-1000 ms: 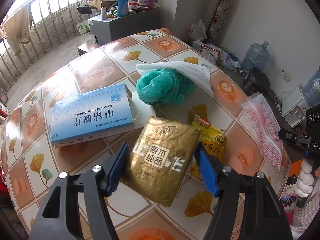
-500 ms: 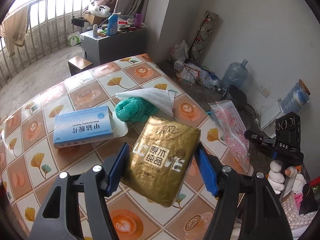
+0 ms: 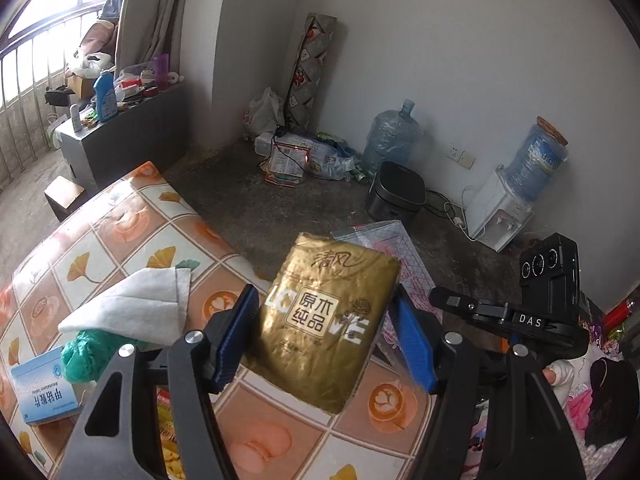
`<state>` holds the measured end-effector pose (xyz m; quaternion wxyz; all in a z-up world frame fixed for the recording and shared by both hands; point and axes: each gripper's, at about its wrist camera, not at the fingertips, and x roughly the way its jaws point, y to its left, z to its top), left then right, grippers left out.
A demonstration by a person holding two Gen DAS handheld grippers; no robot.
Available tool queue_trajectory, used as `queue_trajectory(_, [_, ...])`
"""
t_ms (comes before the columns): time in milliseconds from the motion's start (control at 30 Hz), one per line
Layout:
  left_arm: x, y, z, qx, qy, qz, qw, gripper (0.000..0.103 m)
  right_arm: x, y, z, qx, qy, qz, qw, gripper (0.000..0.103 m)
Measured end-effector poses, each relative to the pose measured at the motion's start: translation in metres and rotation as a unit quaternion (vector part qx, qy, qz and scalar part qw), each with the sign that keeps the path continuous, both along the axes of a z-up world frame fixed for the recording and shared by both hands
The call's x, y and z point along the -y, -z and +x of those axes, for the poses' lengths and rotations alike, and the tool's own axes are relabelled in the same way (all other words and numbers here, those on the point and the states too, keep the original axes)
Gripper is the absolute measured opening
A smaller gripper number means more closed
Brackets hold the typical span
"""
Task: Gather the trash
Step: 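Carry the gold package and the wrapper with both tools over the basket, then open both tools to drop the package and wrapper into the basket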
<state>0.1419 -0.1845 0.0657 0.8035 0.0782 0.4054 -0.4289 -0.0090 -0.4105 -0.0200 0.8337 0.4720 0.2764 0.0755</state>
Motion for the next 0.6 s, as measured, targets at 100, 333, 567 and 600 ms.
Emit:
queue_trajectory(100, [0.049,0.011,0.007,-0.014,0.030,0.003,0.9995,0.065,0.033,0.015,-0.010,-0.025,0.062,0.013,0.998,0.005])
queue_trajectory(333, [0.166,0.056,0.010,-0.029,0.101,0.038,0.9937,0.065,0.100,0.064,-0.033,-0.107,0.199,0.035,0.974,0.005])
queue_trajectory(567, [0.248,0.112,0.028,-0.060,0.107,0.046,0.9914,0.072,0.143,0.119,-0.011,-0.167,0.258,0.042,0.951,0.013])
queue_trajectory(600, [0.255,0.120,0.032,-0.058,0.097,0.045,0.9926,0.077,0.150,0.131,-0.007,-0.185,0.262,0.036,0.947,0.026])
